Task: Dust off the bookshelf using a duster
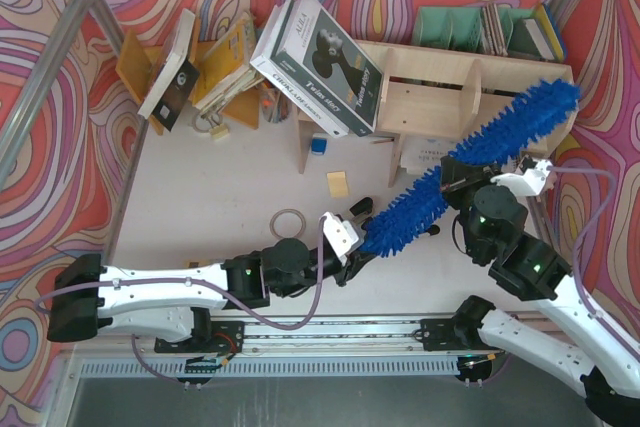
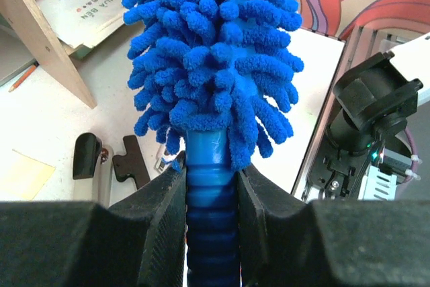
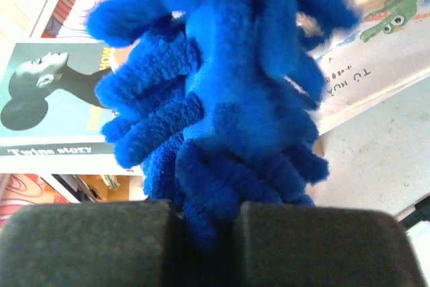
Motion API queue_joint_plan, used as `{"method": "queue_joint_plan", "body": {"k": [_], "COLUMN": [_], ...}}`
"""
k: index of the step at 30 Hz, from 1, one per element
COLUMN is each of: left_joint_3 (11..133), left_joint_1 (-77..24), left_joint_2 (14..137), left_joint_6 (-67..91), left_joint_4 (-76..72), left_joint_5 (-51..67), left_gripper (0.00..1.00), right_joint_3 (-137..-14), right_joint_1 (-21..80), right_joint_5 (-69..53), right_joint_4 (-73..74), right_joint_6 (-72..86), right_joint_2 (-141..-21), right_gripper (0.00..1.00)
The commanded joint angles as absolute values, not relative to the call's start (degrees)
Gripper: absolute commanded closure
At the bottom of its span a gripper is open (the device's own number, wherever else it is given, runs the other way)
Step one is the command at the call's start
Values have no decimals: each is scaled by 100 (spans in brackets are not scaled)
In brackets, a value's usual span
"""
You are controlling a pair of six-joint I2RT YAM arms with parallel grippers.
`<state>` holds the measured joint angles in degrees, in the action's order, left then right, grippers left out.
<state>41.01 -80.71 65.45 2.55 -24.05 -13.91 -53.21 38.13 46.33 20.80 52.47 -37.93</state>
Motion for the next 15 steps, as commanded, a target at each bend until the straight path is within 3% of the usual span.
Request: {"method": "queue_joint_plan", "body": {"k": [1, 6, 7, 8, 9, 15], "left_joint_3": [4151, 4072, 4036, 4008, 3992, 3855], "left_joint_1": [-8177, -8178, -8174, -8174, -8174, -8176], "left_joint_2": [6472, 6316, 6267, 6193, 6117, 5399], "left_joint_6": [177, 315, 356, 369, 349, 86], "left_joint_4": [-2584, -2504, -2464, -2453, -2413, -2136], "left_joint_5": [-1316, -2001, -2206, -2330, -2433, -3111], "left_gripper": [96, 76, 57, 19, 4, 2], "right_joint_3": [-5134, -5080, -5087, -5107, -5143, -5229], "right_joint_1": [3779, 3779, 3779, 3778, 3779, 3775], "right_joint_5": [4951, 5253, 5304, 5349, 5393, 5558], "right_joint_4": [1944, 2267, 2344, 2445, 2602, 3169], "right_joint_6": [5639, 6170, 6250, 6365, 6497, 7221], "right_joint_2": [-3628, -3457, -3447, -3451, -3460, -3468], "right_gripper": [100, 100, 100, 100, 100, 100]}}
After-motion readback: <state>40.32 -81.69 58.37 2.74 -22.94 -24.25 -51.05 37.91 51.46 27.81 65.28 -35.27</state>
